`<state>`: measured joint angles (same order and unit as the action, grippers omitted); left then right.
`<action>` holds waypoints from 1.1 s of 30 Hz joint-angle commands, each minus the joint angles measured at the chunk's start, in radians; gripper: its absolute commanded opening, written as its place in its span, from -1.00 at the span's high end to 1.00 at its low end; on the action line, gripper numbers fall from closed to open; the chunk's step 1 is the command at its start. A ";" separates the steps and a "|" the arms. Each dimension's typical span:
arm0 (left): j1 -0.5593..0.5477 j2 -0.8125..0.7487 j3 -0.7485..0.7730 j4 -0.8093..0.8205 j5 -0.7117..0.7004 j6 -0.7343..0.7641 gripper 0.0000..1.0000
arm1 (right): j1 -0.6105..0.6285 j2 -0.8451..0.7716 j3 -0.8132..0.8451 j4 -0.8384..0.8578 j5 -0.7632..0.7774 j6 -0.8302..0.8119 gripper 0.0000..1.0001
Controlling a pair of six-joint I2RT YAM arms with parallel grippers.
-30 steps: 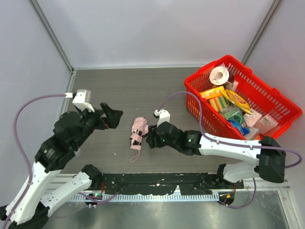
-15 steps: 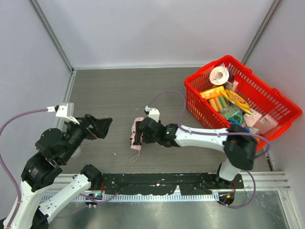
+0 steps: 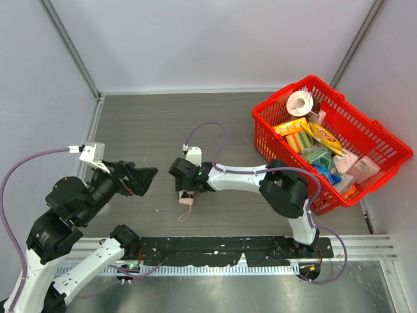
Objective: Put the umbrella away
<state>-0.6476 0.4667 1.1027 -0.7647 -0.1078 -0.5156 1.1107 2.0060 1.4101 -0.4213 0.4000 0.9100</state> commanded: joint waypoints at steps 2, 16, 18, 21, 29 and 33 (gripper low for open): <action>0.003 -0.023 0.052 -0.025 0.007 0.032 -0.99 | 0.000 0.045 0.047 -0.028 -0.083 -0.300 -0.34; 0.002 -0.056 0.097 -0.073 -0.024 0.029 -0.99 | 0.156 -0.099 -0.187 0.032 -0.572 -1.125 -0.25; 0.002 -0.059 0.097 -0.071 -0.023 0.026 -0.99 | 0.156 -0.099 -0.203 0.020 -0.579 -1.151 -0.28; 0.002 -0.059 0.094 -0.067 -0.023 0.020 -0.99 | 0.176 -0.111 -0.204 0.013 -0.521 -1.171 -0.32; 0.000 -0.046 0.080 -0.036 -0.017 -0.001 -0.99 | 0.187 -0.397 -0.201 0.089 -0.403 -1.022 -0.63; 0.002 -0.033 0.079 -0.022 -0.007 -0.001 -0.99 | 0.187 -0.567 -0.212 0.039 -0.337 -0.910 -0.64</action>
<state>-0.6476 0.4168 1.1740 -0.8349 -0.1230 -0.5156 1.2942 1.6238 1.1889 -0.3885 -0.0185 -0.1242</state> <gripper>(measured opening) 0.994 0.816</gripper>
